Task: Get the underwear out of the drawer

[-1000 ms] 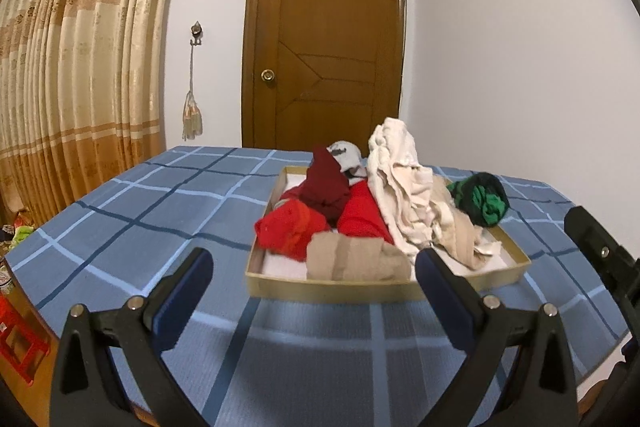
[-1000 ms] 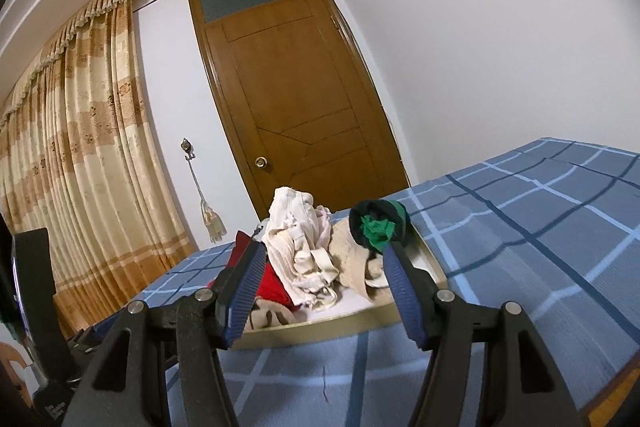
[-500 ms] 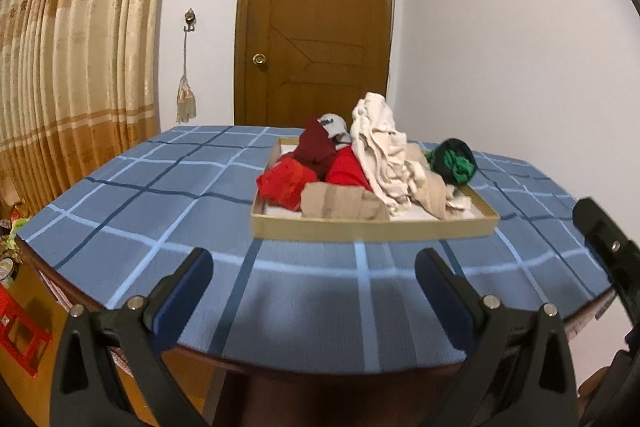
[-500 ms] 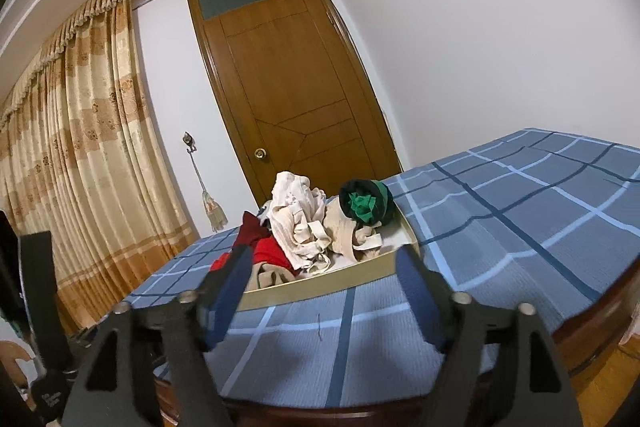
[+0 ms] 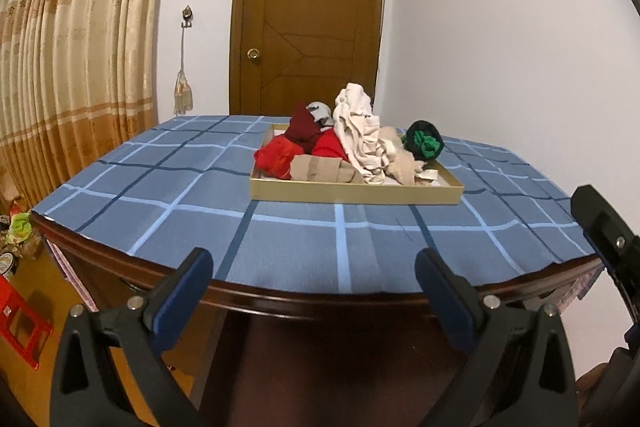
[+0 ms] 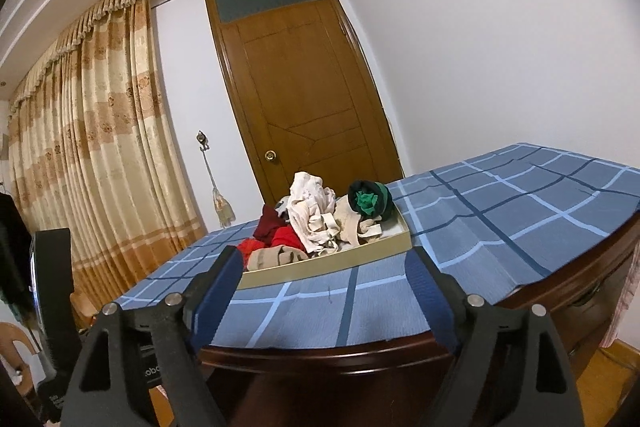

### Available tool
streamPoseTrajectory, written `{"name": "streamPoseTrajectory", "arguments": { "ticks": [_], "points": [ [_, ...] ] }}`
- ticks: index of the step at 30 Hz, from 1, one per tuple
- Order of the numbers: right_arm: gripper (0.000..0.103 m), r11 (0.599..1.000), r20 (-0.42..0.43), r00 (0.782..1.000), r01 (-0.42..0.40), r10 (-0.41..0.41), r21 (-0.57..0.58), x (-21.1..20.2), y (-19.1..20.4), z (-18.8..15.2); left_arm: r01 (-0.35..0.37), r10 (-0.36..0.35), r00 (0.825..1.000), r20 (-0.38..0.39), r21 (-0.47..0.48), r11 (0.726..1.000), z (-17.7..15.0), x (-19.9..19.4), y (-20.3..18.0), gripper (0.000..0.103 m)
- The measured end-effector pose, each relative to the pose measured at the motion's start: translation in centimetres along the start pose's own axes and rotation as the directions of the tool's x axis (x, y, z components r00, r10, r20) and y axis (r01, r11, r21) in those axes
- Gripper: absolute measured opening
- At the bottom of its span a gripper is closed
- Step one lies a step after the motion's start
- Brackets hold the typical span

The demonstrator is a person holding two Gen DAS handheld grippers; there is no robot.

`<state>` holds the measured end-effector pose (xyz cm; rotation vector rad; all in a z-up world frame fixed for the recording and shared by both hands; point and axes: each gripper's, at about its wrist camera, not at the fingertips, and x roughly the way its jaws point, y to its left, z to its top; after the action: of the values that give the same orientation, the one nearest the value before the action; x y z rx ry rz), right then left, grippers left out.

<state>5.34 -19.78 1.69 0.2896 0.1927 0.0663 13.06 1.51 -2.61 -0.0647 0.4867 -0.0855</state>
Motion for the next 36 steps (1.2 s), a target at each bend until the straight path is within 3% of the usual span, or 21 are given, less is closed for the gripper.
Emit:
{"name": "streamPoseTrajectory", "arguments": {
  "ticks": [11, 23, 36],
  "points": [
    [0.086, 1.000, 0.018, 1.000, -0.002, 0.003, -0.003, -3.4, 1.0, 0.9, -0.027, 0.024, 0.999, 0.037, 0.084, 0.996, -0.1, -3.4, -1.0, 0.103],
    [0.089, 0.999, 0.074, 0.997, 0.010, -0.007, -0.038, -6.7, 2.1, 1.8, -0.062, 0.059, 0.997, 0.043, 0.060, 0.996, 0.5, -4.5, -0.6, 0.103],
    [0.089, 1.000, 0.073, 0.997, 0.018, -0.016, -0.020, -6.6, 1.8, 2.2, -0.061, 0.058, 0.997, 0.050, 0.072, 0.996, 0.5, -4.8, -0.4, 0.103]
  ]
}}
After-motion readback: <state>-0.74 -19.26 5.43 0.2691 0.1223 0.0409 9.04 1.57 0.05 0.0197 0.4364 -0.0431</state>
